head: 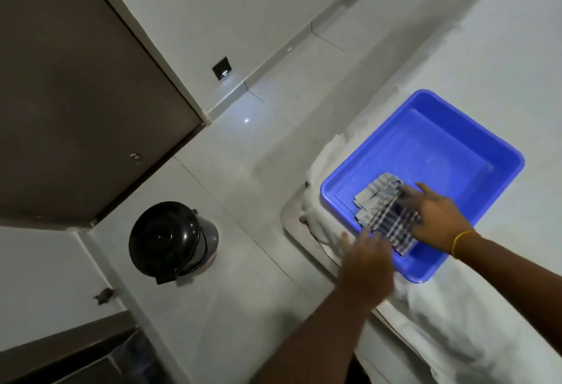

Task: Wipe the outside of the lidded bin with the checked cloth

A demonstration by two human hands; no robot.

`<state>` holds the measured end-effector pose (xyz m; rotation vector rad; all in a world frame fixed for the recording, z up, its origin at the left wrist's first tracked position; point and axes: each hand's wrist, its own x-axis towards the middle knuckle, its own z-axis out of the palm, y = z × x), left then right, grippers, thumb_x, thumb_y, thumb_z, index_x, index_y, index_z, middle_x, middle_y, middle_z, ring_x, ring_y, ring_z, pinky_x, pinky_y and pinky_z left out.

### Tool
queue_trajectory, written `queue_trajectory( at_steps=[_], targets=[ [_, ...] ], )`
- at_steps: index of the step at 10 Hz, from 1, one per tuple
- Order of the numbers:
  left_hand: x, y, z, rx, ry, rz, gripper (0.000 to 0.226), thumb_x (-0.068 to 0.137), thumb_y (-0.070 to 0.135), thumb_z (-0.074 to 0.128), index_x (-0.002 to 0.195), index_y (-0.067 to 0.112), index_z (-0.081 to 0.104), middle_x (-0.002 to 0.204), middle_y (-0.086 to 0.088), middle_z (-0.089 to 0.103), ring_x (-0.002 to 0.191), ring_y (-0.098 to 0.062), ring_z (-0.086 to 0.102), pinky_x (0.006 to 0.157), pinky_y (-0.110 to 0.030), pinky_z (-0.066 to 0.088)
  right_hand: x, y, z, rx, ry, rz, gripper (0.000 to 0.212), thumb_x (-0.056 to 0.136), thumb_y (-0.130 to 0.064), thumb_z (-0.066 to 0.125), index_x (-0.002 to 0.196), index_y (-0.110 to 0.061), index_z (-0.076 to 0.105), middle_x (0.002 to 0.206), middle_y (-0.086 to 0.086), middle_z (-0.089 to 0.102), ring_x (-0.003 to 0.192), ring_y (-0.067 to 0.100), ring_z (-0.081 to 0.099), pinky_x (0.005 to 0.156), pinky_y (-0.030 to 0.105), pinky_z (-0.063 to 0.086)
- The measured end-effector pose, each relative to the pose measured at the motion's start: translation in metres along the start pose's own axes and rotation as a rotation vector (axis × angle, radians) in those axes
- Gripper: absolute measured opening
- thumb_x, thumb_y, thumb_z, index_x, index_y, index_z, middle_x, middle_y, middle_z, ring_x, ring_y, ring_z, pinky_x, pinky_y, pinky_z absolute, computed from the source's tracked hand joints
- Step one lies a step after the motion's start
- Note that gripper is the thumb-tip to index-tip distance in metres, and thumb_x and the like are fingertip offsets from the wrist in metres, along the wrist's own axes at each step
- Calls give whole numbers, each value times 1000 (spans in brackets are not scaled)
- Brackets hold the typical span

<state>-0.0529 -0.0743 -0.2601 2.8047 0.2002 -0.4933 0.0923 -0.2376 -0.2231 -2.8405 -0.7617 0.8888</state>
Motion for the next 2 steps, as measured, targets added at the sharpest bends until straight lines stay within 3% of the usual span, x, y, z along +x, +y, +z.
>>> queue_trajectory(
  at_steps=[1, 2],
  targets=[
    [-8, -77, -73, 62, 237, -69, 63, 110, 29, 37, 168, 10, 22, 180, -12, 23, 169, -33, 9, 129, -69, 11, 3, -66, -44, 49, 196, -86, 75, 86, -9, 69, 159, -13, 52, 177, 9, 34, 167, 38, 25, 121, 57, 42],
    [-37, -118, -156, -64, 442, -172, 73, 108, 43, 44, 171, 13, 21, 183, -11, 17, 170, -33, 8, 129, -70, 16, 4, -148, -108, 84, 450, -304, 84, 85, -17, 65, 165, -9, 40, 178, 15, 29, 166, 45, 23, 120, 60, 42]
  ],
)
